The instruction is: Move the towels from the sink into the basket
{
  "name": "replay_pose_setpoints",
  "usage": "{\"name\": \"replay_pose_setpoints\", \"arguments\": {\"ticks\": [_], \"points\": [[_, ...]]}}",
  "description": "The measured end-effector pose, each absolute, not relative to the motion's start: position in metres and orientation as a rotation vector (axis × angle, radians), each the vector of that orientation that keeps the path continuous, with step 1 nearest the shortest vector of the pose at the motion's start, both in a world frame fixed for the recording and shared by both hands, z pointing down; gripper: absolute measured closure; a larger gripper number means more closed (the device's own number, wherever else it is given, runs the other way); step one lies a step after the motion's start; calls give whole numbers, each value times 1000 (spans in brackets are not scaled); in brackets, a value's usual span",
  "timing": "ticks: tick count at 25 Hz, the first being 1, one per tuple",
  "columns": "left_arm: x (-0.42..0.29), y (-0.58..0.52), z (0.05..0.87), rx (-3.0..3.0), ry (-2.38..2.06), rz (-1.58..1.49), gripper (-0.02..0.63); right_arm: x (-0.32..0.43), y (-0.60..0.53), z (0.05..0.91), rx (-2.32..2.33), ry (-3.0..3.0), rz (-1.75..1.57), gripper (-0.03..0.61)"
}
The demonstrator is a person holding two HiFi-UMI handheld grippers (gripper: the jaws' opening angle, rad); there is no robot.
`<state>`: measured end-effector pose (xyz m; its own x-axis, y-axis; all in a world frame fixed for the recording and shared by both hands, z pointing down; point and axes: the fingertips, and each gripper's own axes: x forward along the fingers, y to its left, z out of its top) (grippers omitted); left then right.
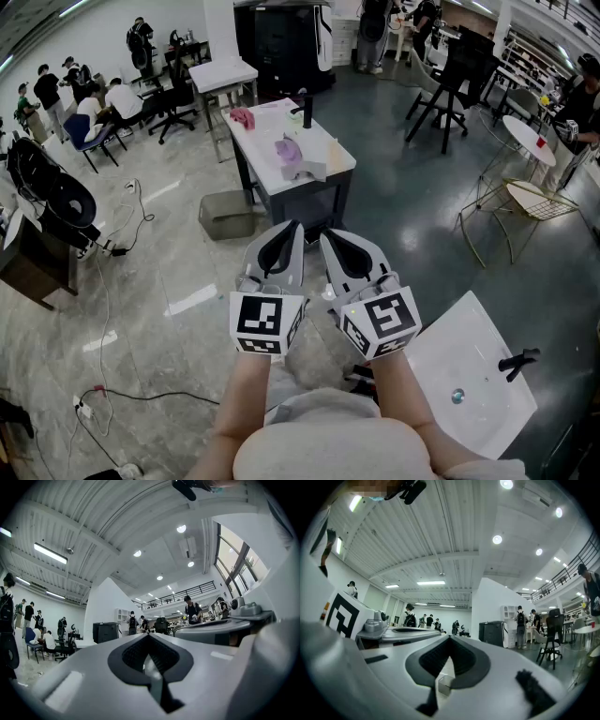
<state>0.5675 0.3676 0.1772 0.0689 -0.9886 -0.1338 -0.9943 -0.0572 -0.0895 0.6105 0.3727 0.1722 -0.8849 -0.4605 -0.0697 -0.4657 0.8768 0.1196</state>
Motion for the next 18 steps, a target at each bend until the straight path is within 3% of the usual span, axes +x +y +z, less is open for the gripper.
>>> {"name": "replay_pose_setpoints", "arguments": {"ticks": [18], "points": [[496, 305, 186, -2208, 2023, 48, 609, 535, 309, 184, -765, 2993, 192, 561]]}}
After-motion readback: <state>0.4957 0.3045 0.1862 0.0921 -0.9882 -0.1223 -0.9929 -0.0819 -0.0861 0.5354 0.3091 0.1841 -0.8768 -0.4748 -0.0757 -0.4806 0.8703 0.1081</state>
